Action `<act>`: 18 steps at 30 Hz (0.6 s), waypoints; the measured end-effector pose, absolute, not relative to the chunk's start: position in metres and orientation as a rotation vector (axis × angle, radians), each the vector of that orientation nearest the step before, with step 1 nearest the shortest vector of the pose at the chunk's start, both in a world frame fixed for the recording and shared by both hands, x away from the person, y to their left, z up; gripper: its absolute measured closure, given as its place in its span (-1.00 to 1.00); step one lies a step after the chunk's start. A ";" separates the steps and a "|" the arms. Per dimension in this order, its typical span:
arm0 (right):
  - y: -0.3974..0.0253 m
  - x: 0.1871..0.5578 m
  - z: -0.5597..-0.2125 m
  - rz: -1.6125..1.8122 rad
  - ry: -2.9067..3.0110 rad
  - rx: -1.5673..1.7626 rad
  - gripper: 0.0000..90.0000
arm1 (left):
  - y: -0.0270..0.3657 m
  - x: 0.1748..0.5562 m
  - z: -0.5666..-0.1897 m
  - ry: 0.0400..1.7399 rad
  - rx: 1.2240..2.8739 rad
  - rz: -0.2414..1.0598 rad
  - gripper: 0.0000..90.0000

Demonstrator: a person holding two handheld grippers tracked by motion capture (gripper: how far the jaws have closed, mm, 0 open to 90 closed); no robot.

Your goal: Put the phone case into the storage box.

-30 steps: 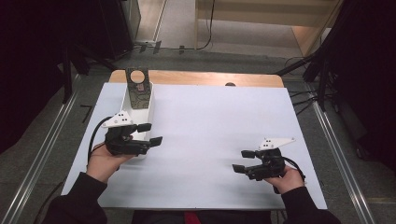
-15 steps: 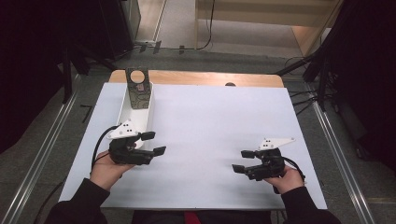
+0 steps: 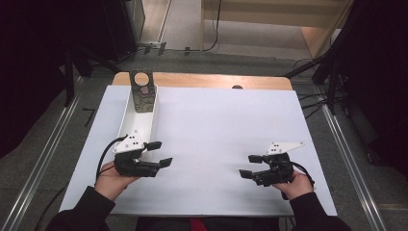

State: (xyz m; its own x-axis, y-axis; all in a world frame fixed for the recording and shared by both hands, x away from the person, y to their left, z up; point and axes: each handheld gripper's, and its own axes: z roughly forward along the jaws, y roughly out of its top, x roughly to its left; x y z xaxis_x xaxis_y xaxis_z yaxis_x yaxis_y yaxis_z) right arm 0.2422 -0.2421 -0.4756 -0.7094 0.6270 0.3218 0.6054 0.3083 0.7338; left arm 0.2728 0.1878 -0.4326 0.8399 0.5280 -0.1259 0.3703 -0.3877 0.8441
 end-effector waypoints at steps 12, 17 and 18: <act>-0.242 0.242 -0.476 1.400 2.521 1.185 -0.44 | 0.189 0.269 -0.440 0.647 2.038 0.187 -0.36; -0.241 0.242 -0.475 1.403 2.522 1.184 -0.44 | 0.189 0.269 -0.441 0.645 2.040 0.179 -0.36; -0.241 0.242 -0.476 1.401 2.523 1.183 -0.44 | 0.189 0.269 -0.441 0.643 2.044 0.178 -0.36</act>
State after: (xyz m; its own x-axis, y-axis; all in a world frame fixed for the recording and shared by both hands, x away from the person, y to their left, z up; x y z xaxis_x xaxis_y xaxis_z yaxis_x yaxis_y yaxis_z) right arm 0.2421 -0.2414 -0.4755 -0.7121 0.6237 0.3223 0.6032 0.3086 0.7355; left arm 0.2692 0.1894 -0.4414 0.8511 0.5091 -0.1283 0.3706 -0.4093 0.8337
